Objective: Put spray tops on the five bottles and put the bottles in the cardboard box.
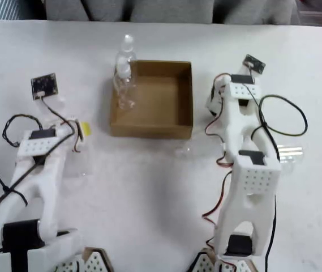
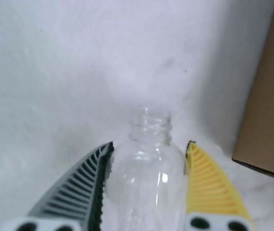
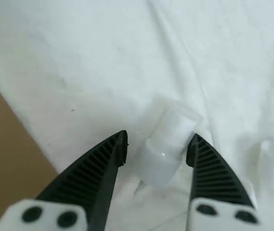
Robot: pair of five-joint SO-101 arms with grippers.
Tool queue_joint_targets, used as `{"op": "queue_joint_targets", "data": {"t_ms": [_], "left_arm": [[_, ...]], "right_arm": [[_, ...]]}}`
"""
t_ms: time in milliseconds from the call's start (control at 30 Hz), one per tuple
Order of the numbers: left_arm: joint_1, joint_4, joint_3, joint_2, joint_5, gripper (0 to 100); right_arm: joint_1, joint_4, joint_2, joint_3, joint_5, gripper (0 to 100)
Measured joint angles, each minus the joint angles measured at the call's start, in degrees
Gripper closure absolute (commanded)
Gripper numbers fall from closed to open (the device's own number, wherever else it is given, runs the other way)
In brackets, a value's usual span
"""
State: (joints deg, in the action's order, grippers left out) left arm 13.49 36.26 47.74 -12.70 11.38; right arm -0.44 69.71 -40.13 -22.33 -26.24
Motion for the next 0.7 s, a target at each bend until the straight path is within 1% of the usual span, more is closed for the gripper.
{"op": "queue_joint_targets", "data": {"t_ms": [67,167,233,400,533,700], "left_arm": [[0.0,0.0,0.0,0.0,0.0,98],[0.0,0.0,0.0,0.0,0.0,98],[0.0,-0.09,0.0,0.0,0.0,98],[0.0,-0.09,0.0,0.0,0.0,98],[-0.09,-0.09,0.79,0.0,0.0,98],[-0.88,-0.09,1.49,0.09,0.0,98]], "right_arm": [[0.18,2.37,-1.05,-2.46,0.0,98.6],[0.18,4.75,-1.93,-4.75,0.09,96.2],[-0.35,6.33,-1.93,-5.8,0.09,98.3],[0.09,12.13,-1.58,-10.64,1.23,98.2],[0.09,17.76,2.2,-14.95,3.16,98.2],[-0.26,22.24,8.62,-18.29,3.34,98.2]]}}
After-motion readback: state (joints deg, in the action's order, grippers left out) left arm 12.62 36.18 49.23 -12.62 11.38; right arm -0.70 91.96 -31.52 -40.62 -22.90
